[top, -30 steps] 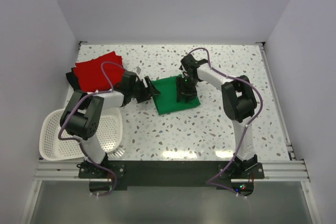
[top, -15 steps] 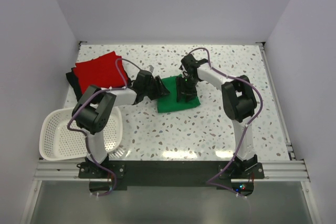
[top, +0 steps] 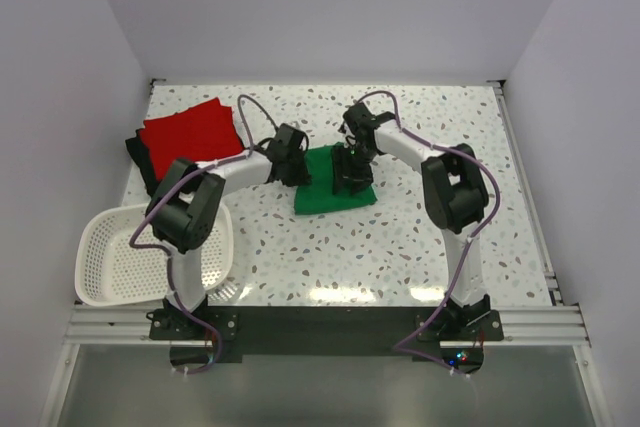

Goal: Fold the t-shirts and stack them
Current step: Neatly place the folded tshirt to the corner

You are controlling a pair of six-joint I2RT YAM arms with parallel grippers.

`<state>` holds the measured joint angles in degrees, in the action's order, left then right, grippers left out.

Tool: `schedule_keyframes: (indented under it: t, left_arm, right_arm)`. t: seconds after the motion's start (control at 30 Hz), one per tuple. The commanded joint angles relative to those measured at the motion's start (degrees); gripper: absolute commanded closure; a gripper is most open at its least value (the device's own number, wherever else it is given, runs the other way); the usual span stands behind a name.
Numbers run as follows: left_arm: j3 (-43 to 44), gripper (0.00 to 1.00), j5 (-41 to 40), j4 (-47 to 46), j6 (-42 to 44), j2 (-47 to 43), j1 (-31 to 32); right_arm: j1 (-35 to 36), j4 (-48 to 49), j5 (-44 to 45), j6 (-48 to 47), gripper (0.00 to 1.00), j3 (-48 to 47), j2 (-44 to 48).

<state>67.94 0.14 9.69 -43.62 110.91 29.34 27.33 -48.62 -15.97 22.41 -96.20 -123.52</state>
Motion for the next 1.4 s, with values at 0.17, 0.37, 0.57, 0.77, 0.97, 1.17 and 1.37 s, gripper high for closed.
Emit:
schedule_keyframes:
  t: [0.17, 0.37, 0.57, 0.77, 0.97, 1.17, 1.37]
  left_arm:
    - [12.37, 1.0, -17.36, 23.69, 17.41, 1.94, -0.87]
    - [17.74, 1.0, -21.32, 29.06, 26.55, 2.64, -0.87]
    - [21.26, 1.0, -24.57, 31.79, 33.33, 2.2, -0.95]
    - [26.62, 1.0, -26.77, 34.95, 37.55, 2.29, -1.04]
    - [32.77, 1.0, -27.04, 39.87, 38.87, 2.91, -2.8]
    - [38.75, 1.0, -26.6, 43.83, 40.8, 2.82, -5.43]
    - [43.94, 1.0, -25.72, 46.64, 41.77, 2.38, -8.42]
  right_arm:
    - [-0.26, -3.15, 2.08, -2.02, 0.43, -0.48, 3.55]
    - [-0.79, -2.97, 1.99, -2.11, 0.43, 2.16, 5.04]
    - [-0.79, -2.44, 1.82, -2.02, 0.43, 4.27, 6.1]
    - [-0.79, -2.53, 1.73, -1.85, 0.43, 4.71, 6.63]
    - [-0.88, -2.44, 1.82, -1.76, 0.43, 5.5, 7.07]
    - [-0.88, -2.09, 1.64, -1.59, 0.43, 6.99, 7.77]
    - [-0.88, -1.65, 1.46, -1.41, 0.43, 8.48, 8.3]
